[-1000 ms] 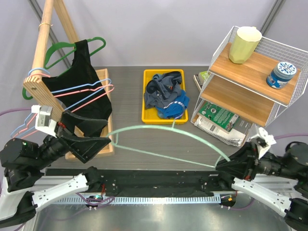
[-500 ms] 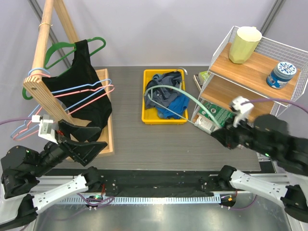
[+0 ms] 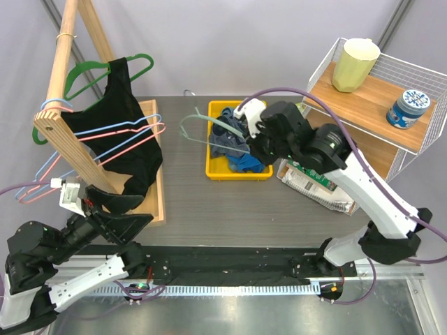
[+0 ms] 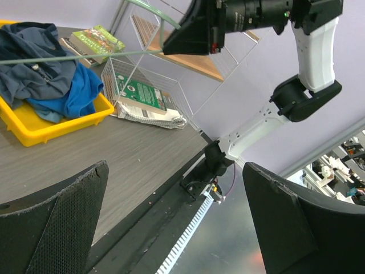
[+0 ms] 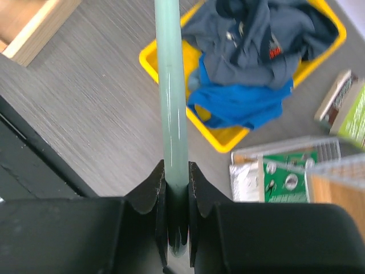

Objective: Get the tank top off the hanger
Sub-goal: Place the hanger at the clothesline.

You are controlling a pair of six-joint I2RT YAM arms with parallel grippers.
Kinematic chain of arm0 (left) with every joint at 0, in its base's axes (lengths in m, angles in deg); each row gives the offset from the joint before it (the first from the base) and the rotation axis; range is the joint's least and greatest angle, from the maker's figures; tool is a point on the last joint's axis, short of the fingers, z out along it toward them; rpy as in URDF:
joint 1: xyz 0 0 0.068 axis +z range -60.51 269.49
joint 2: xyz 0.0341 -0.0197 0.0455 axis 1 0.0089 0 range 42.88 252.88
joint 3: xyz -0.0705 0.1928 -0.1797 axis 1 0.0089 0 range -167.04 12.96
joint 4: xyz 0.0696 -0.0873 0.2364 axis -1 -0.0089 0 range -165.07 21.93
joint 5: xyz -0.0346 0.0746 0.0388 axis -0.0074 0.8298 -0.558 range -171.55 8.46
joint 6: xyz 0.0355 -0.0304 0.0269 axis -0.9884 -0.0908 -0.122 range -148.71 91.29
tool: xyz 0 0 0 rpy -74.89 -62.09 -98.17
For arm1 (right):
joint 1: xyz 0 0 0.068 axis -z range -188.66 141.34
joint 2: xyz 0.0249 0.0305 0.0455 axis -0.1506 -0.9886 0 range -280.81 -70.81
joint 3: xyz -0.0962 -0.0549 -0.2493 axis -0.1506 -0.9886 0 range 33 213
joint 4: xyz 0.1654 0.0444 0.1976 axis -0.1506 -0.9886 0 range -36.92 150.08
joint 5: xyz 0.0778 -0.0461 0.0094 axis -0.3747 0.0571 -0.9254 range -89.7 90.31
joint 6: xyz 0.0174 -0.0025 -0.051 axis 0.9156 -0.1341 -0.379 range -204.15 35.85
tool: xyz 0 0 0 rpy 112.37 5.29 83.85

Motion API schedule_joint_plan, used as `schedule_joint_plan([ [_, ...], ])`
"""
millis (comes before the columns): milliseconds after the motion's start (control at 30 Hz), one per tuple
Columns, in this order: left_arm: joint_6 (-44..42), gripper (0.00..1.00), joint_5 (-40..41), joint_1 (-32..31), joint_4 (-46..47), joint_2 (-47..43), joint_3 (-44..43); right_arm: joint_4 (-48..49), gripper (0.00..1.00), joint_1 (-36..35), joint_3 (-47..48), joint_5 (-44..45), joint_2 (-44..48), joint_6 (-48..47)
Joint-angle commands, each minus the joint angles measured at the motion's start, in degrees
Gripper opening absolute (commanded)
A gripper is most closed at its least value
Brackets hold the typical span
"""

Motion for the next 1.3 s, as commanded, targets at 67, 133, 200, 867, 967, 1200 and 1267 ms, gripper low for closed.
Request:
schedule_joint_plan([
  [67,2.7,1.0,-0.4,-0.1,0.0,-2.2,1.3,6.6,0.01,3.2,8.8,-14.4,-4.8,-13.1],
  [133,3.3,0.99,-1.4,-0.1,0.2,-2.6,1.6,6.6,0.01,4.8,10.6,-18.8,-6.6,-14.7],
  [200,4.2,0.99,-2.0,-0.1,0.3,-2.9,1.8,5.6,0.01,6.7,14.0,-24.3,-9.5,-16.1],
  [867,8.5,0.98,-3.1,-0.1,1.7,-2.7,4.6,8.5,0.01,14.2,29.8,-54.0,-26.0,-24.8],
  [967,9.0,0.98,-3.3,-0.1,2.2,-1.8,5.0,15.2,0.01,14.2,28.1,-56.9,-26.3,-22.7],
  [1200,9.9,0.98,-4.0,-0.1,3.6,0.5,6.1,25.5,0.01,14.2,31.7,-62.0,-30.0,-17.8],
  [1267,10.0,0.98,-4.3,-0.1,3.9,1.0,6.2,27.6,0.01,13.9,32.6,-62.8,-31.1,-17.0],
])
